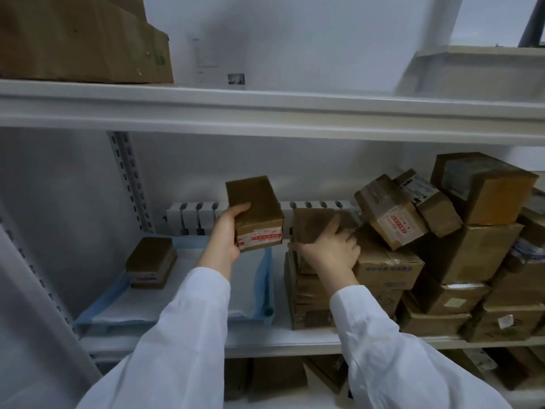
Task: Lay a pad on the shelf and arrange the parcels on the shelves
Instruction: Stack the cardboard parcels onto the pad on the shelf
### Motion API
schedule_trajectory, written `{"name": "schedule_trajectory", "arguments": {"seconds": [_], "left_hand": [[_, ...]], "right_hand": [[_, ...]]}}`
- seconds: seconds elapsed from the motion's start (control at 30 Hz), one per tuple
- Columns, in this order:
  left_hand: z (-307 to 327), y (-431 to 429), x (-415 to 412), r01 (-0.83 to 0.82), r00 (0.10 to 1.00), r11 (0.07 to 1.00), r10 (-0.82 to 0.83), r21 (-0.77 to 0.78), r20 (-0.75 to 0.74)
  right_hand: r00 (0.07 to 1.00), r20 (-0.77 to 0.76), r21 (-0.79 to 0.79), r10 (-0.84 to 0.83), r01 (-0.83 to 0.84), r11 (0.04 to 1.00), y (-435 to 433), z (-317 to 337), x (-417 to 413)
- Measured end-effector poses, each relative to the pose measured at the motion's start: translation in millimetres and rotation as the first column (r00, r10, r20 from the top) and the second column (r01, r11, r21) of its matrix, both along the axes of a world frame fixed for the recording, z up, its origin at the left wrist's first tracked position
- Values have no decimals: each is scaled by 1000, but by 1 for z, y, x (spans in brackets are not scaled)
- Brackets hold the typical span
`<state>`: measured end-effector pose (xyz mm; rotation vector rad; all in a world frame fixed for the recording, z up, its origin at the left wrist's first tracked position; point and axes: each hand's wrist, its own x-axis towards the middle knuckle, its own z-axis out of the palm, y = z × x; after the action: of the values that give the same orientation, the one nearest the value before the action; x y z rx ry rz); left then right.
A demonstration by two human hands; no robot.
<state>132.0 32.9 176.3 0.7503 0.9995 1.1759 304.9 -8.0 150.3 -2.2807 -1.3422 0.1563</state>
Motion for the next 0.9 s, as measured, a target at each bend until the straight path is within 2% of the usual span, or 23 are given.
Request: {"name": "schedule_trajectory", "arguments": {"seconds": [0.1,0.23,0.4,0.67,0.77,0.9], "left_hand": [[-9,2,-17,18,998,998,-22,-65,-64],[-12,4,-34,17,1000,999,-16,-39,20],[-18,7,-56,-16,999,1000,17,-20,33],[-44,14,-115,-130,991,984,134,-122,26],[-60,19,-137,-182,983,964,184,-195,-6],[-75,26,-156,-254,963,949,267,-188,46]], "right_hand": [[998,24,78,-54,52,996,0,2,-7],[999,10,201,-49,46,978,0,9,-26],[998,-44,343,39,-22,939,6,16,-64],[951,-226,322,209,-130,938,14,-1,-128],[940,-261,299,221,-139,944,20,-10,-149],[923,-297,265,245,-167,950,32,-22,-167]]}}
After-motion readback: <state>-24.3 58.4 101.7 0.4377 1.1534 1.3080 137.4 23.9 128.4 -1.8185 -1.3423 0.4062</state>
